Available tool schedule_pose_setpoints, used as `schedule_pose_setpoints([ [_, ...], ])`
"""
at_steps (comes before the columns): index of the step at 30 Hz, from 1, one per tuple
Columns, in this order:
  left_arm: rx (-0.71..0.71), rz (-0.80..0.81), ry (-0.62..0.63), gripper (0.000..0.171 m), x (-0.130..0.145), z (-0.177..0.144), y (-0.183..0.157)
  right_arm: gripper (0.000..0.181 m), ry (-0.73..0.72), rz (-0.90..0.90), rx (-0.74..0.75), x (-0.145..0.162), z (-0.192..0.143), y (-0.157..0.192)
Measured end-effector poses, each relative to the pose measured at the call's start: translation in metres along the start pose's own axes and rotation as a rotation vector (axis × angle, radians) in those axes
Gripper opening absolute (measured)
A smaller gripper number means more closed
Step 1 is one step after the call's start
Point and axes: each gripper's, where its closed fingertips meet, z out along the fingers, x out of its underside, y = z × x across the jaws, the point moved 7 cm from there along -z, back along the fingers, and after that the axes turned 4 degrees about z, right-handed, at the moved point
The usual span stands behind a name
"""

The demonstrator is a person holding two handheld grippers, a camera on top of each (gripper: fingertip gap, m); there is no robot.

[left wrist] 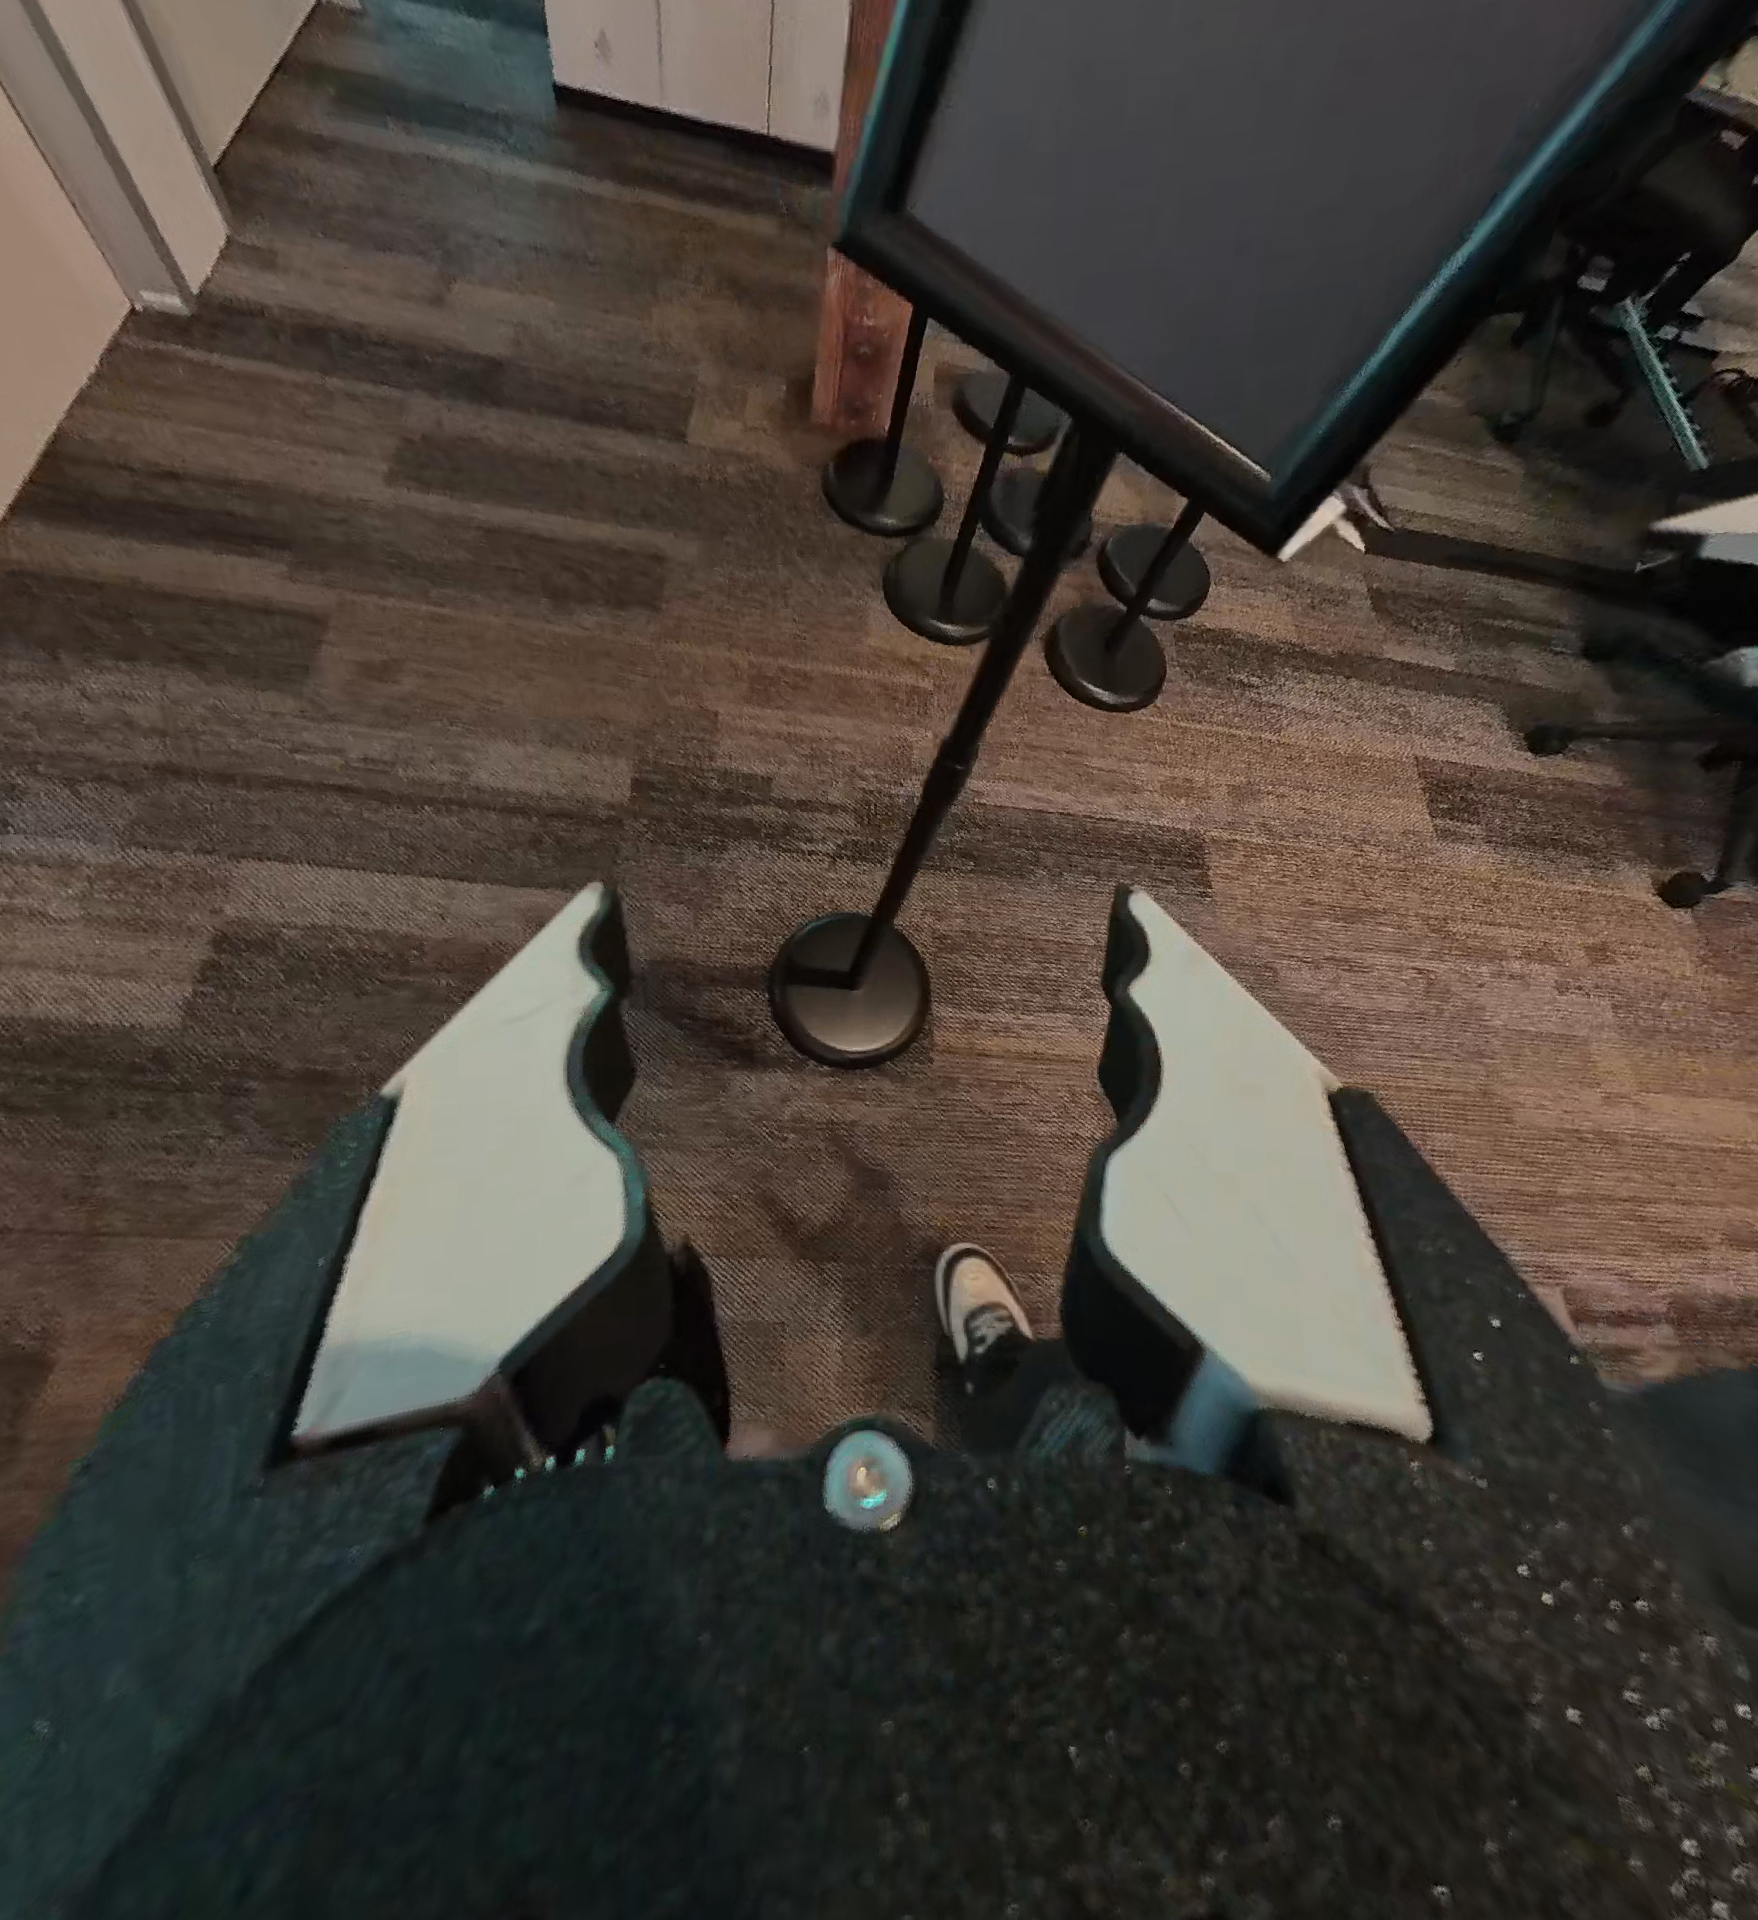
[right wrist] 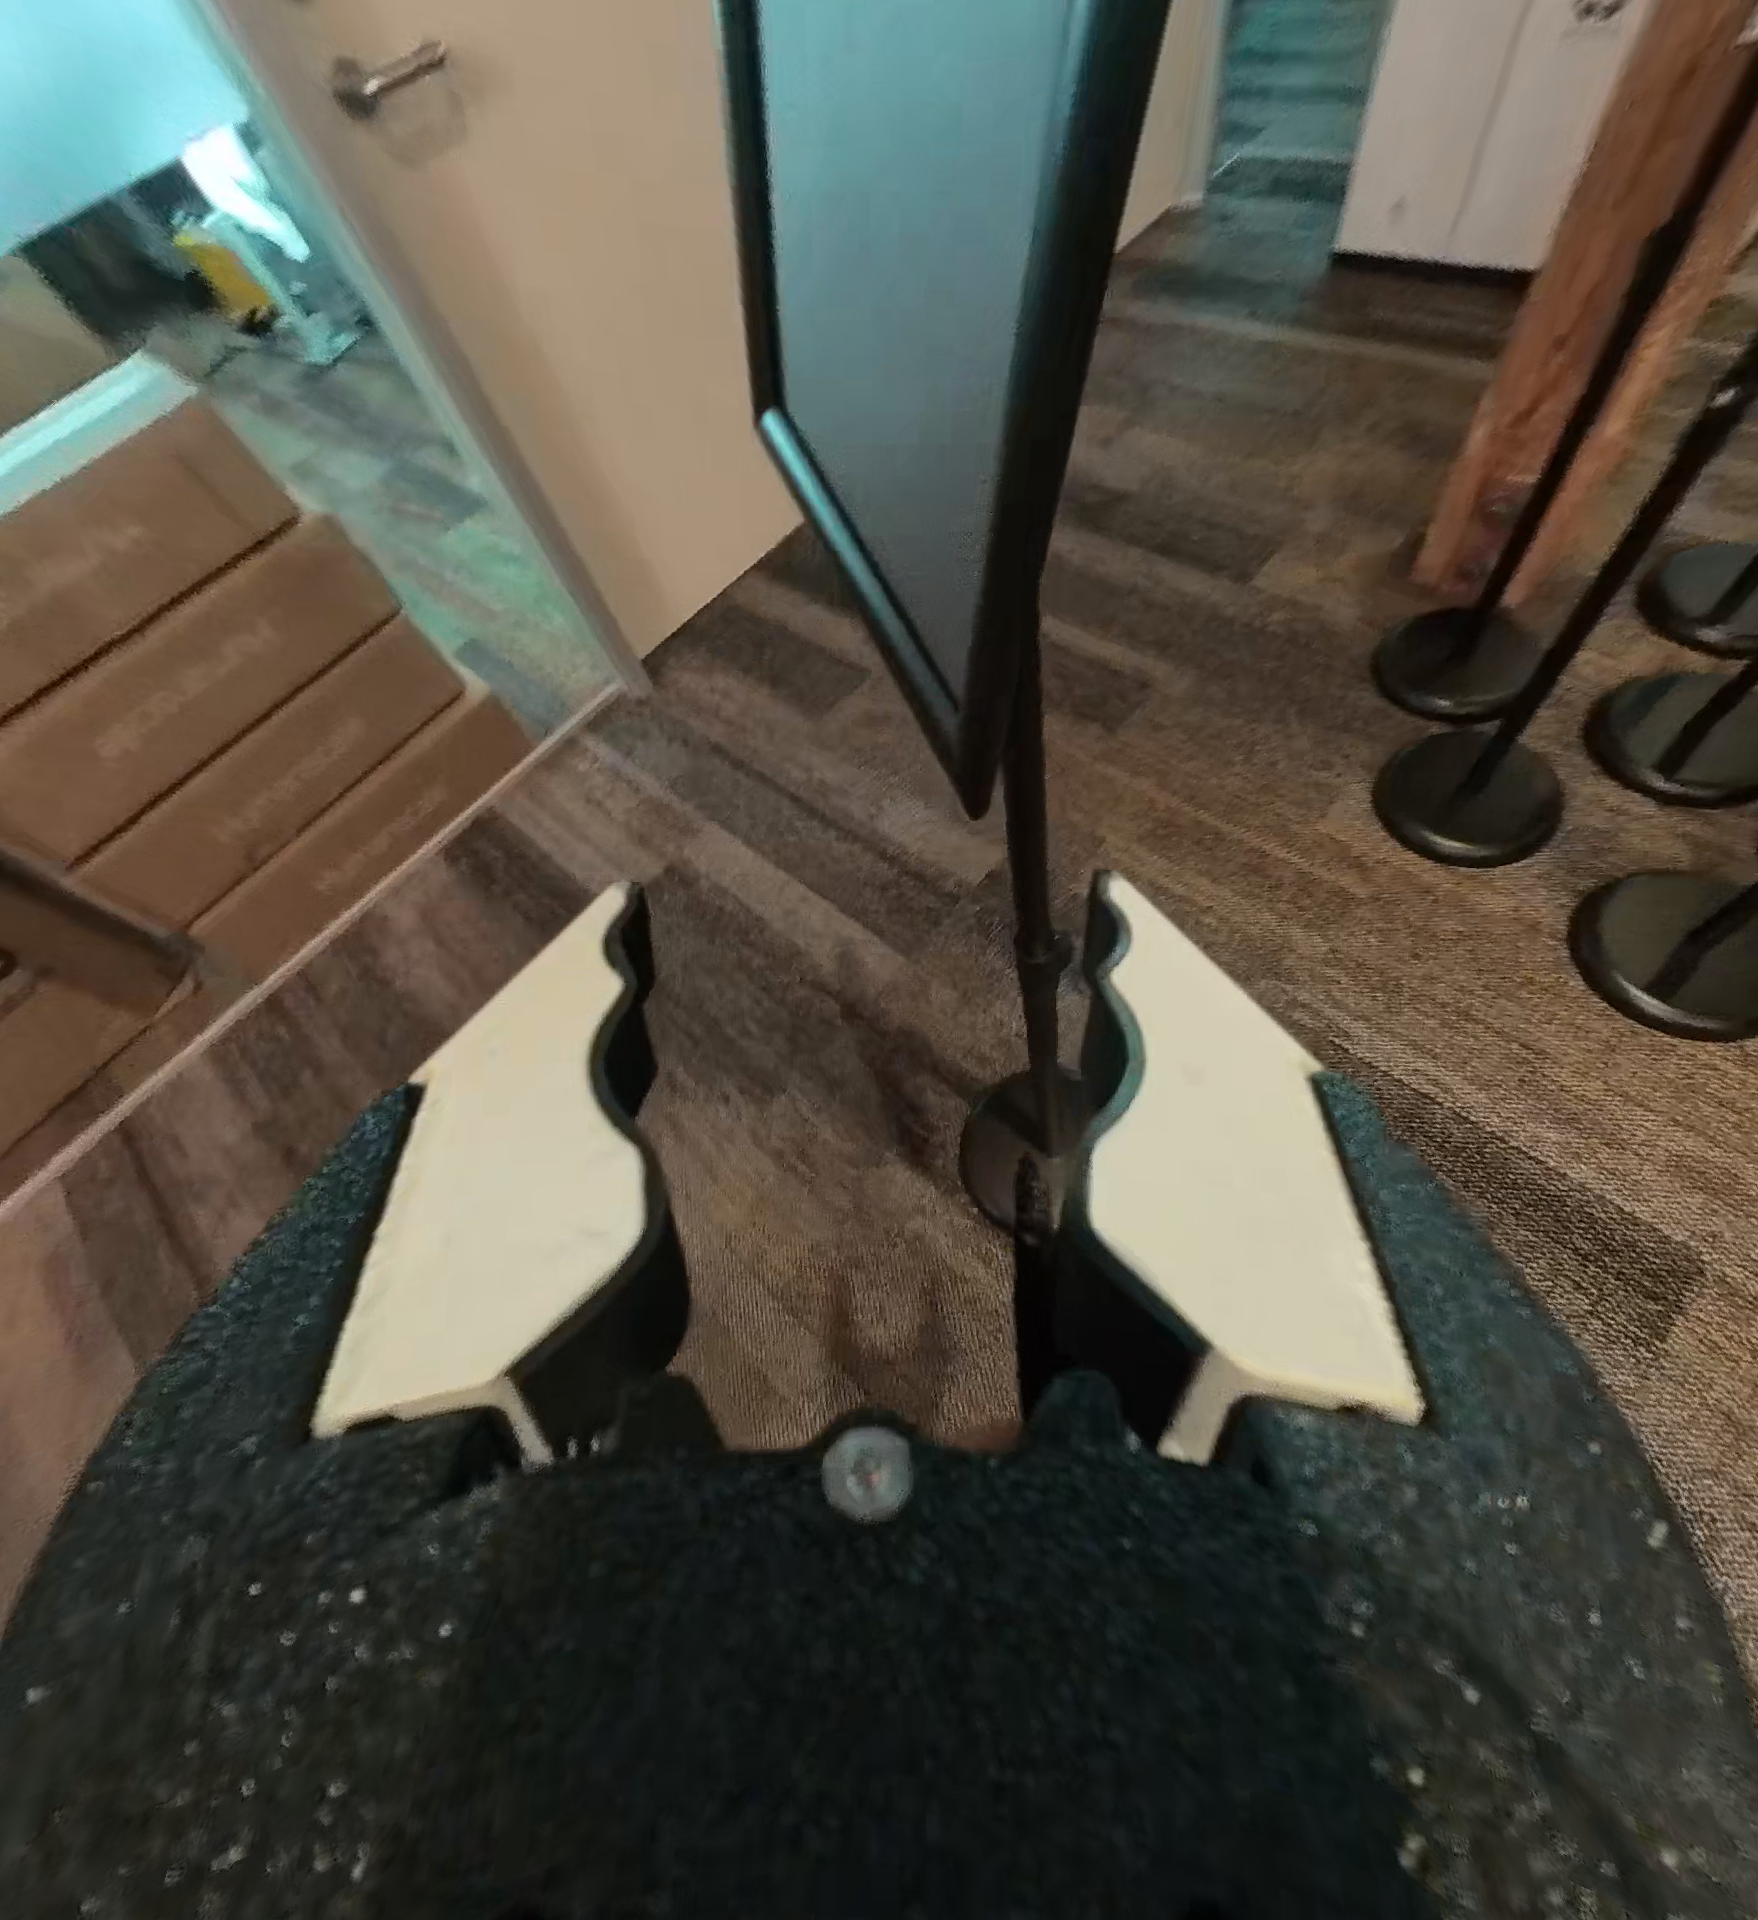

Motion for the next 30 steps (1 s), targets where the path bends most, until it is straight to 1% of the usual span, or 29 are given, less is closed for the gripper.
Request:
schedule_pose_setpoints([
  [3,0.055,0.07,-0.024,0.09,-0.013,-0.005,0.027,0.083,-0.084,0.039,0.102,-0.007,-0.025,0.027],
  [6,0.128,0.171,-0.01,0.088,-0.021,-0.009,0.052,0.081,-0.179,0.1,0.214,-0.009,-0.054,0.066],
  [9,0.212,0.239,0.055,0.086,-0.023,-0.015,0.076,0.078,-0.235,0.21,0.311,0.002,-0.079,0.113],
  [11,0.275,0.266,0.056,0.083,-0.024,-0.023,0.09,0.072,-0.283,0.27,0.332,0.012,-0.092,0.149],
  [14,0.319,0.296,0.058,0.081,-0.024,-0.037,0.107,0.072,-0.275,0.305,0.365,0.031,-0.103,0.197],
  [17,0.37,0.279,0.016,0.08,-0.025,-0.049,0.115,0.072,-0.256,0.256,0.4,0.042,-0.112,0.229],
  [19,0.391,0.275,0.019,0.08,-0.021,-0.051,0.117,0.07,-0.253,0.225,0.436,0.046,-0.116,0.238],
  [22,0.384,0.274,0.018,0.082,-0.019,-0.05,0.121,0.071,-0.263,0.269,0.445,0.05,-0.115,0.241],
  [24,0.374,0.24,0.012,0.082,-0.024,-0.053,0.125,0.074,-0.26,0.303,0.458,0.049,-0.113,0.242],
  [26,0.384,0.209,-0.012,0.082,-0.029,-0.056,0.127,0.073,-0.272,0.282,0.473,0.046,-0.111,0.246],
  [30,0.39,0.242,0.02,0.082,-0.024,-0.05,0.135,0.072,-0.243,0.269,0.487,0.047,-0.105,0.248],
])
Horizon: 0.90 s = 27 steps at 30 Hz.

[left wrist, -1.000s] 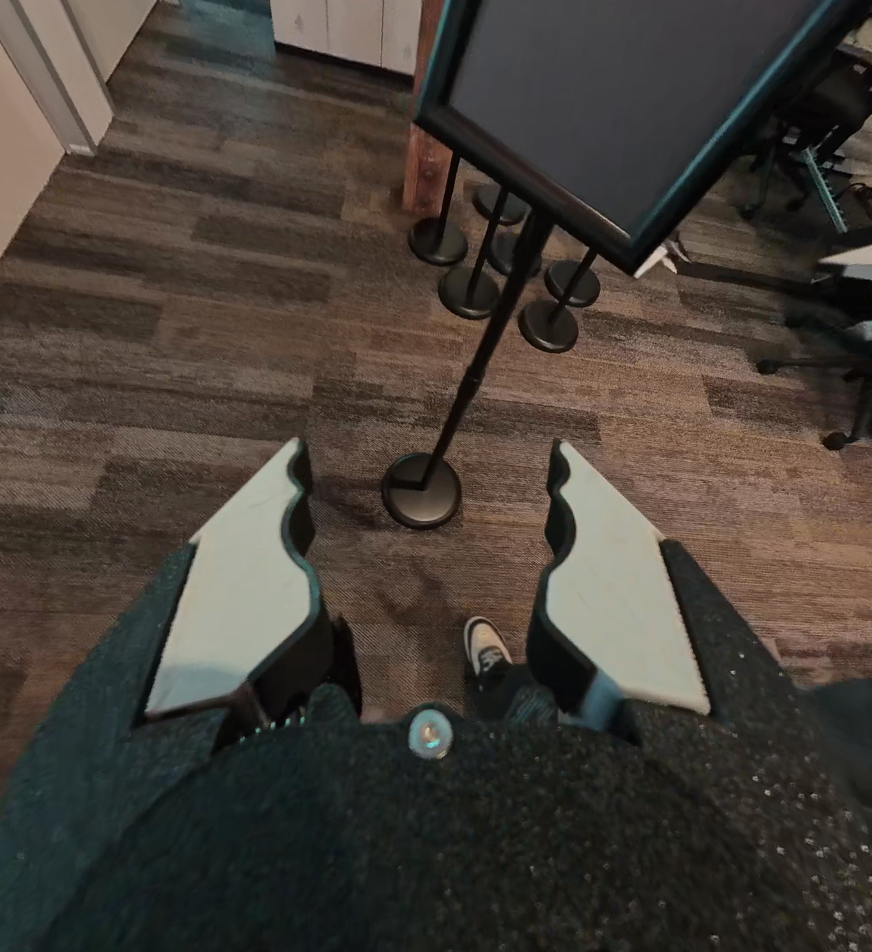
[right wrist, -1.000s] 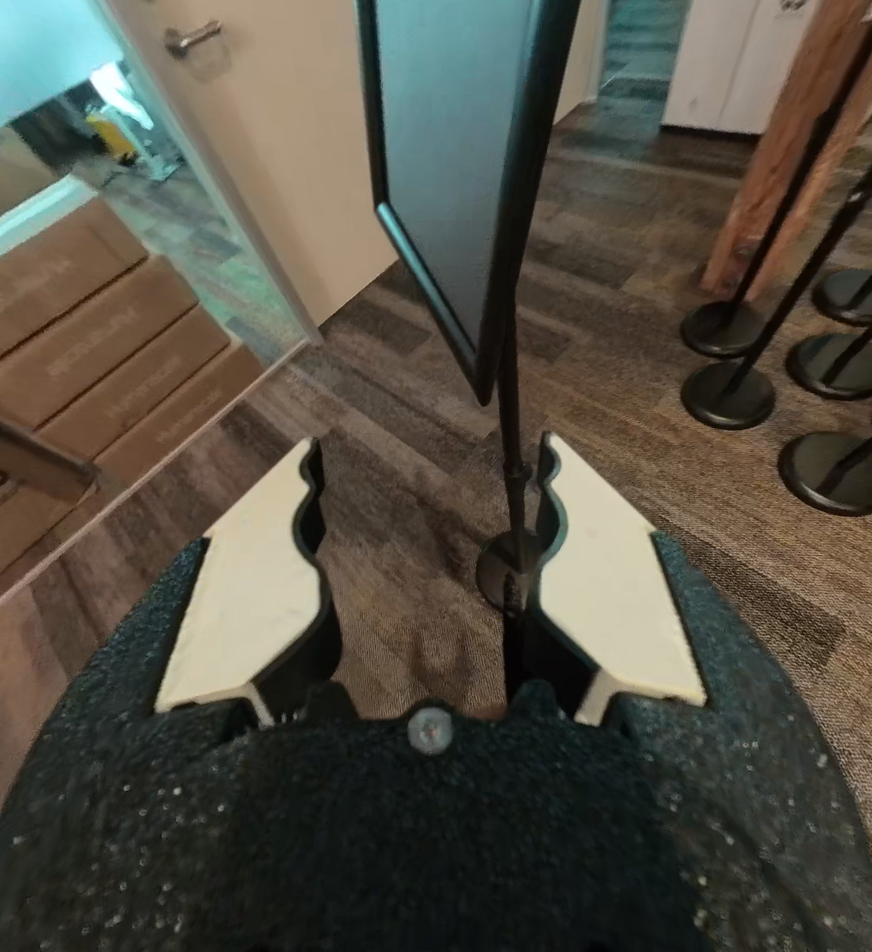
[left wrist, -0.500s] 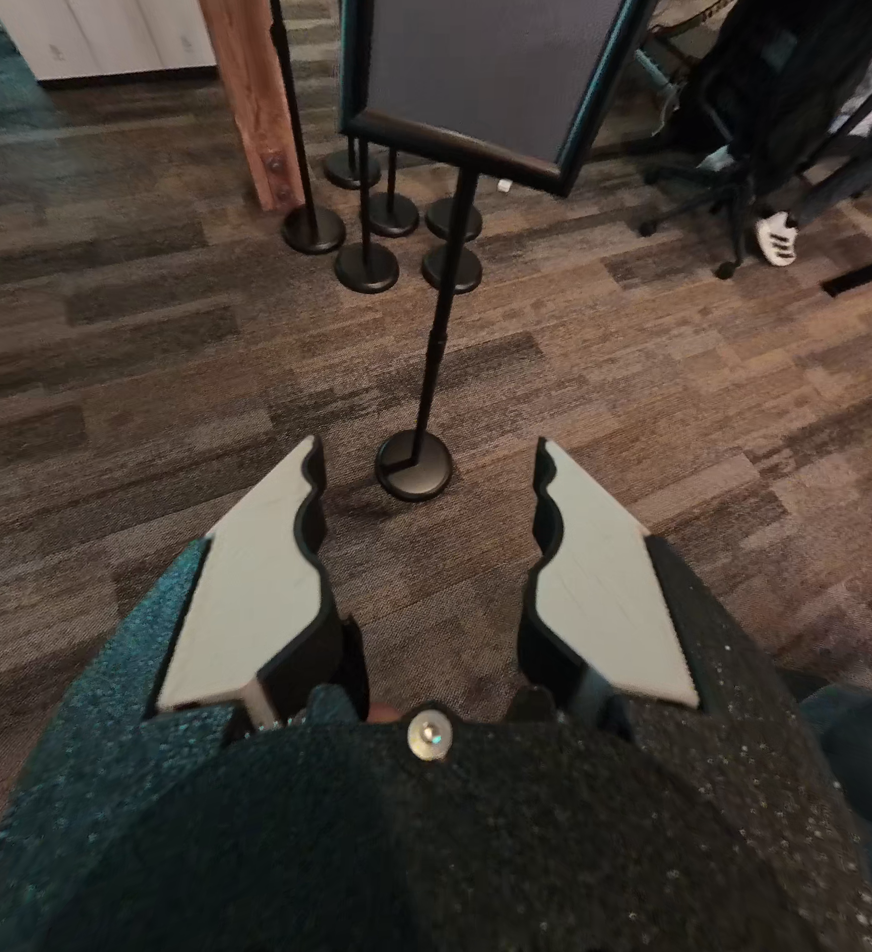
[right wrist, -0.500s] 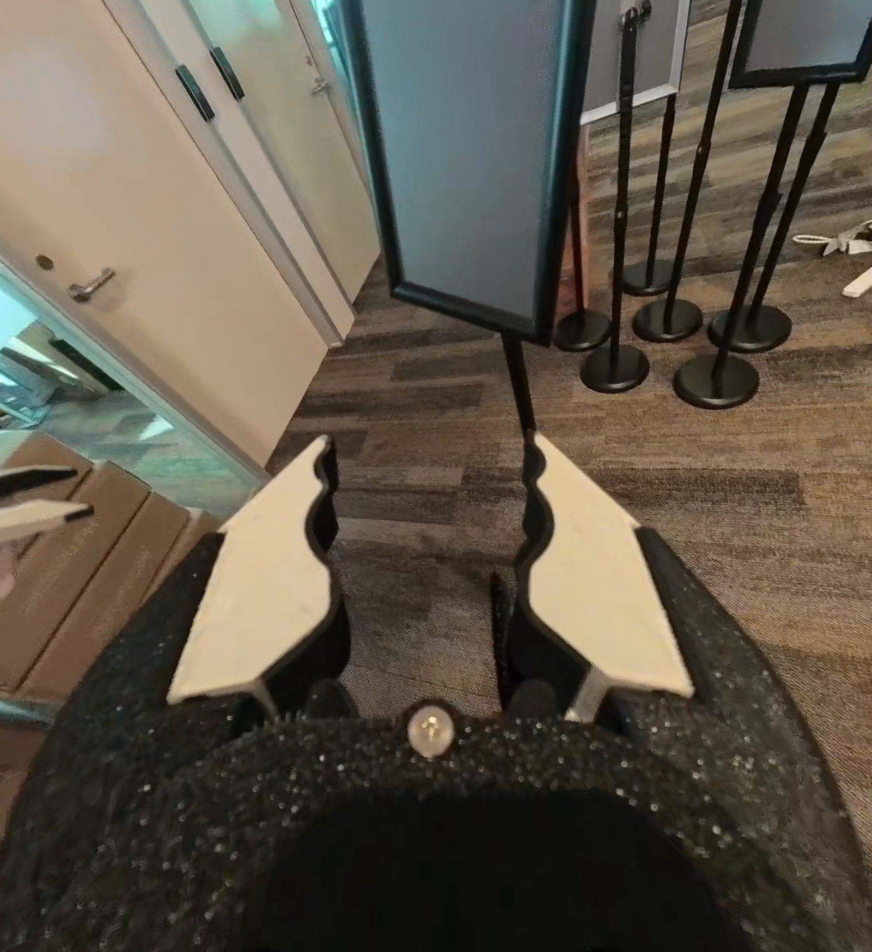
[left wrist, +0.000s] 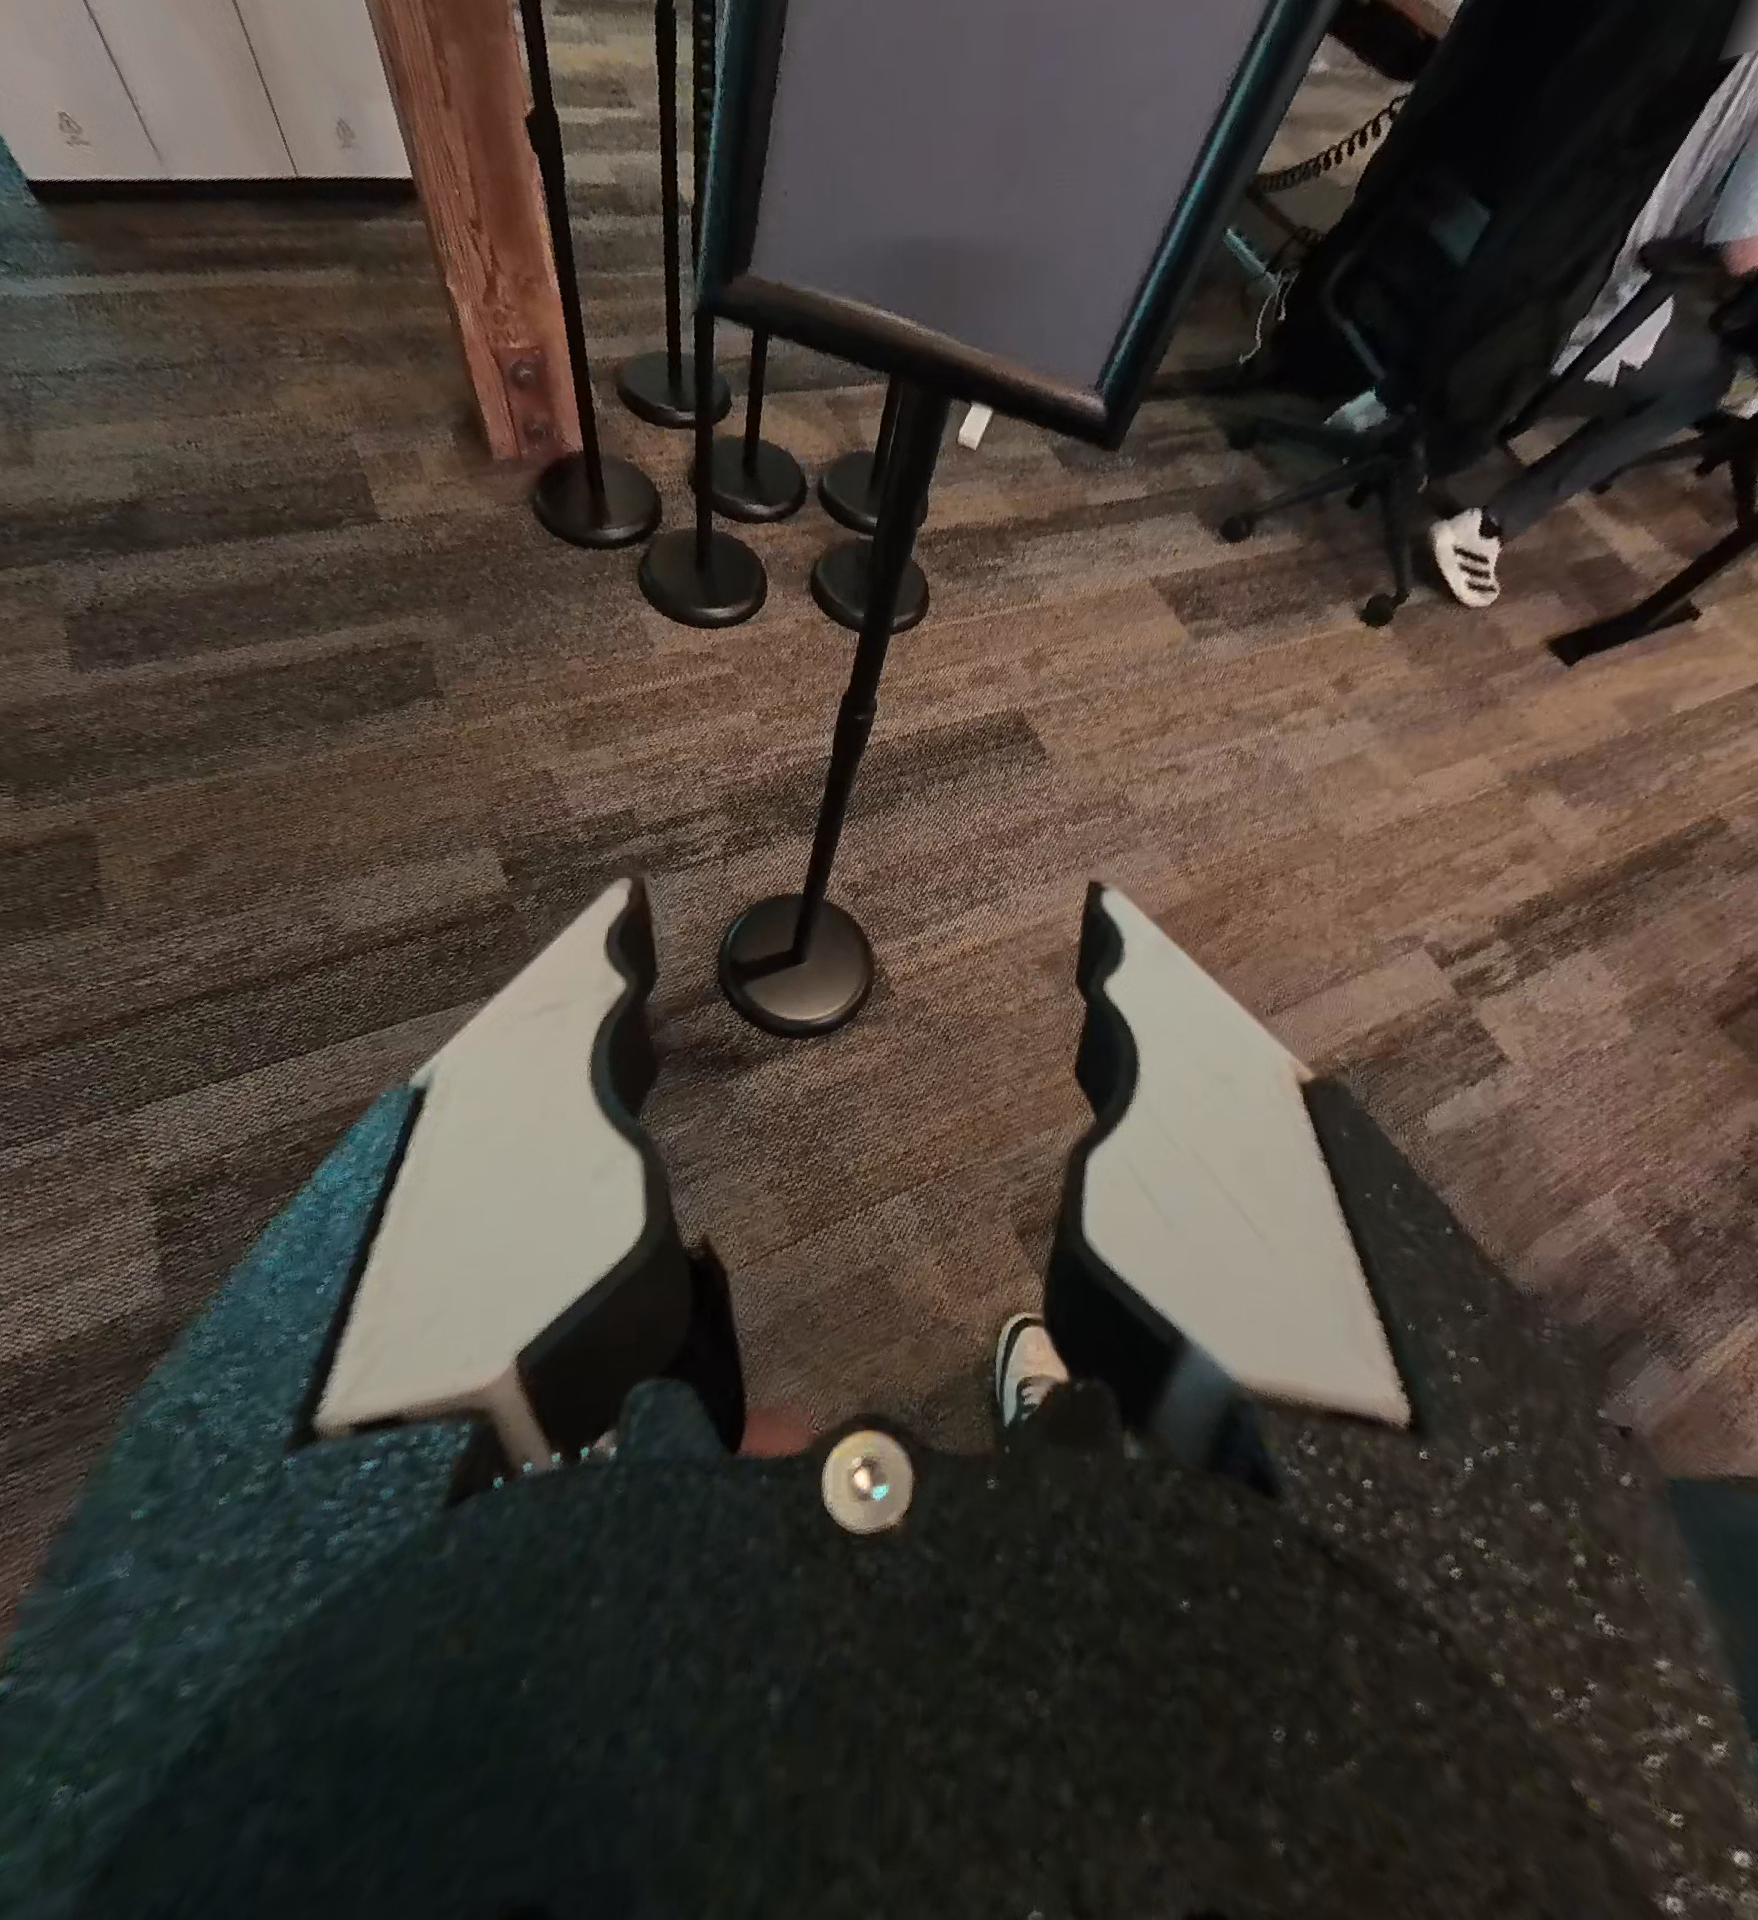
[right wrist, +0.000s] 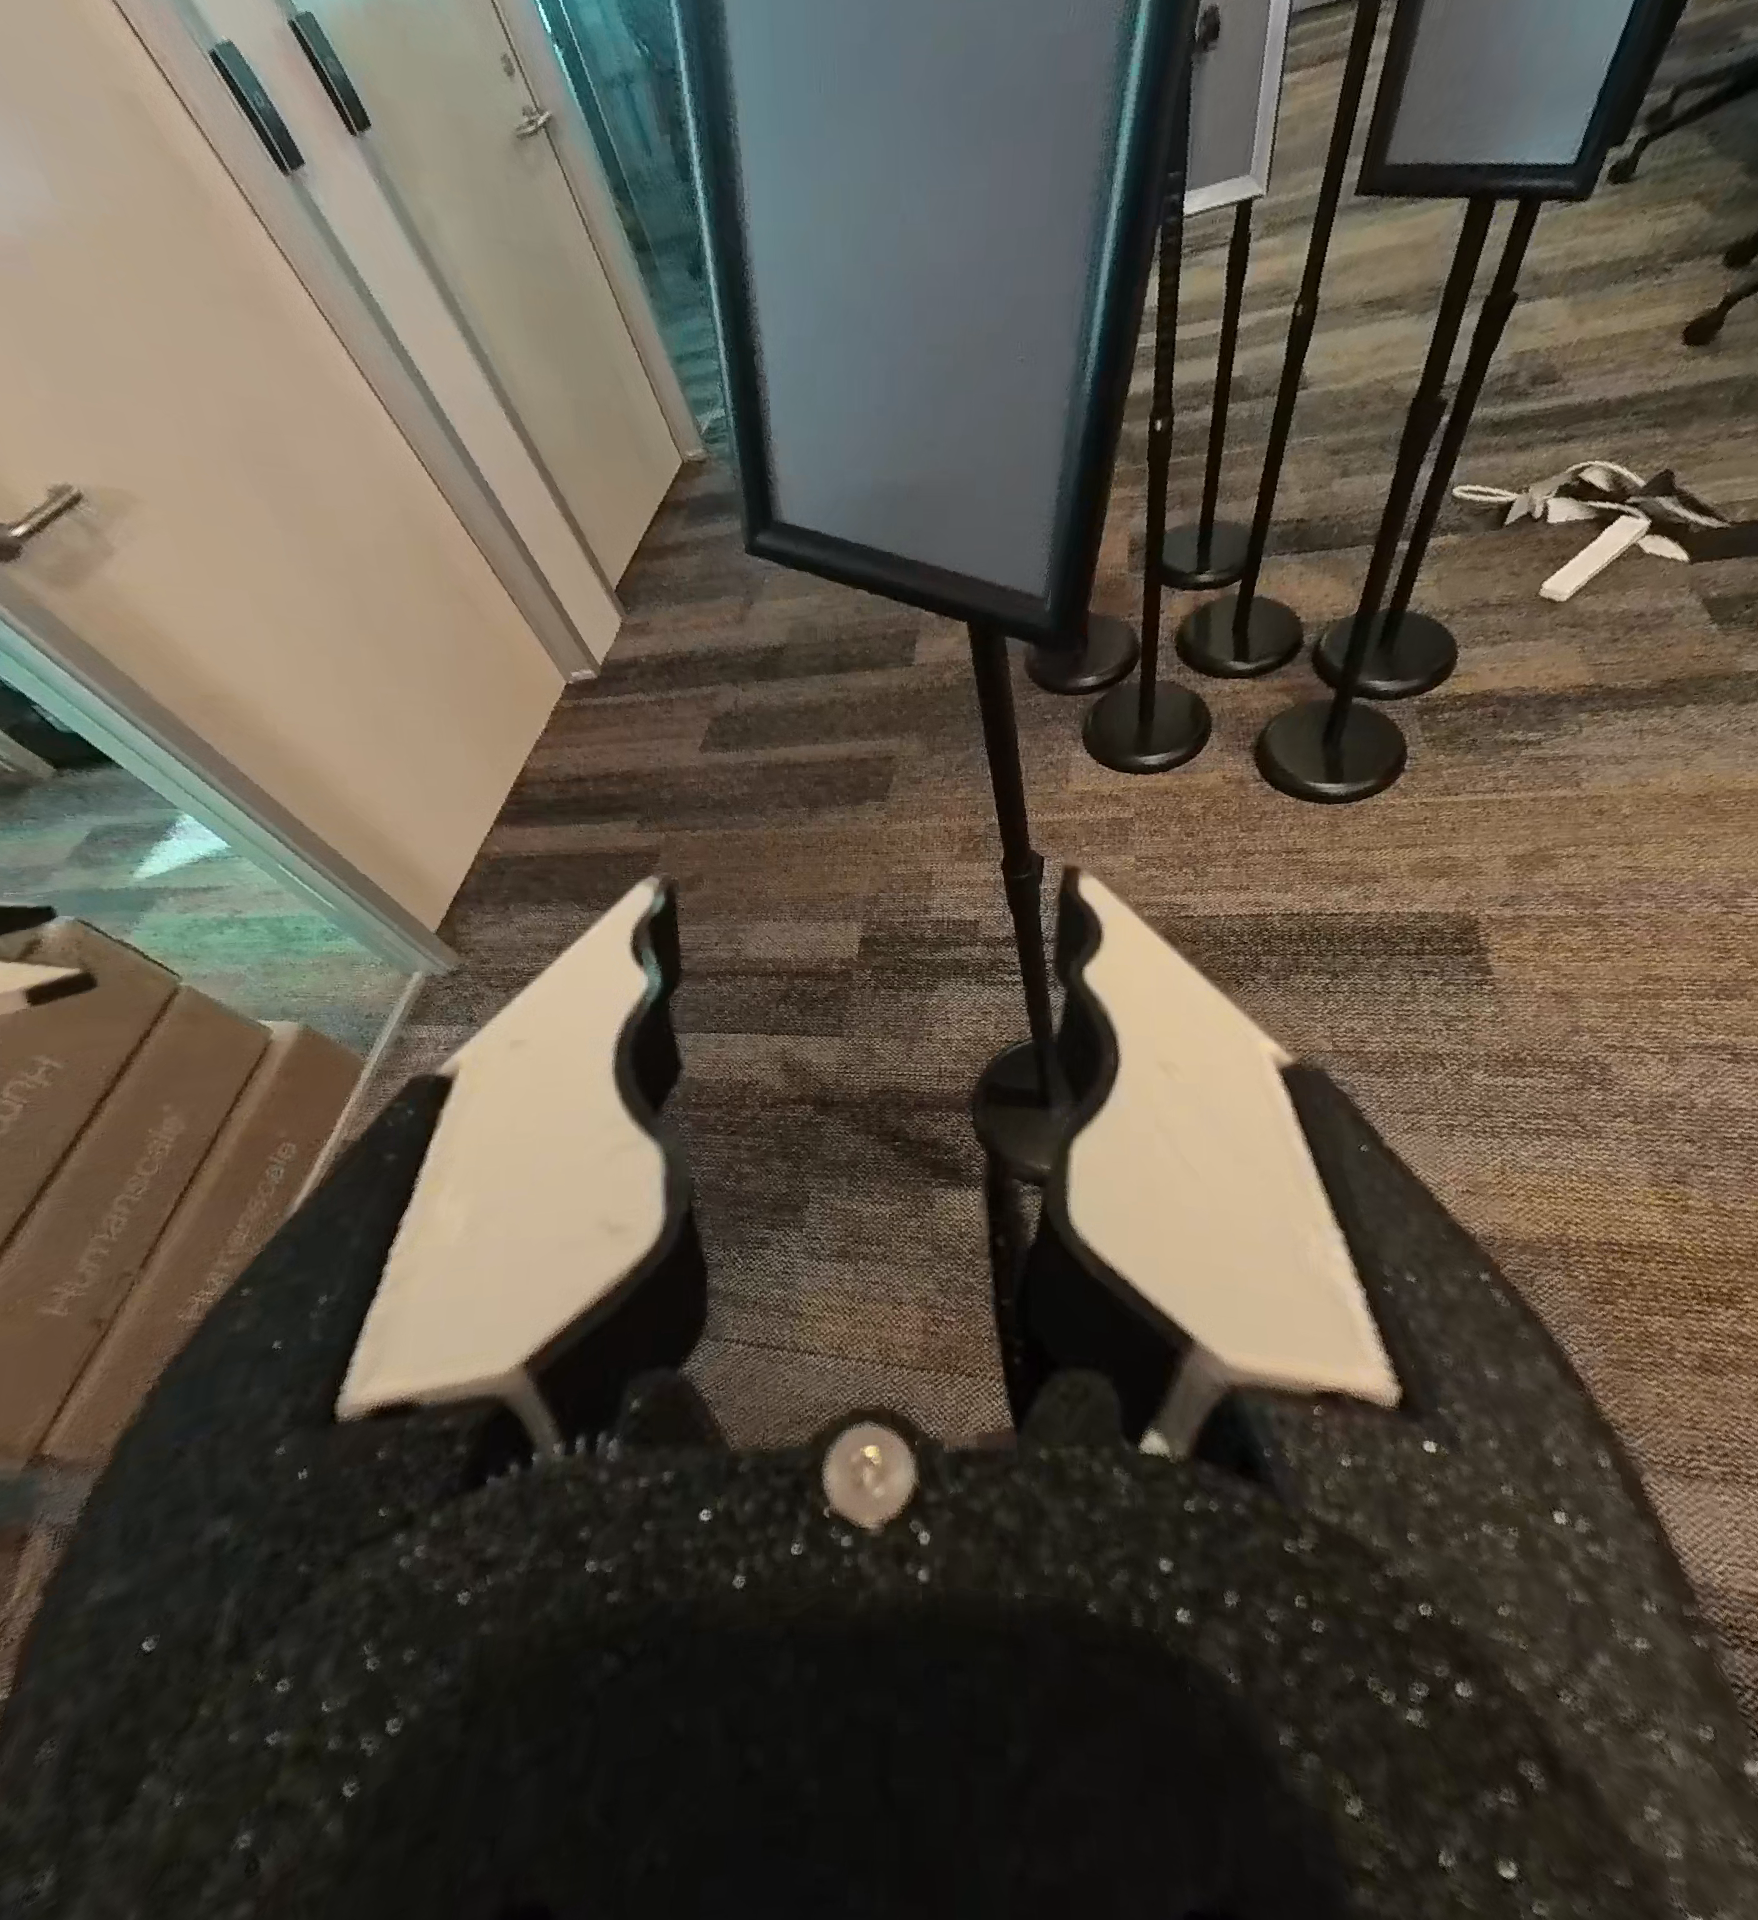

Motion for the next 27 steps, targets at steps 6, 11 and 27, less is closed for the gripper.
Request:
schedule_pose_setpoints([
  [6,0.025,-0.004,0.021,0.083,0.005,-0.001,0.006,0.072,0.01,0.012,0.017,0.001,0.002,-0.004],
  [11,0.049,-0.014,0.043,0.084,0.012,0.0,0.004,0.072,0.021,0.027,0.029,0.007,0.001,-0.006],
  [27,0.036,-0.009,0.078,0.084,0.007,0.011,0.015,0.073,0.046,0.021,0.039,0.007,0.015,-0.015],
])
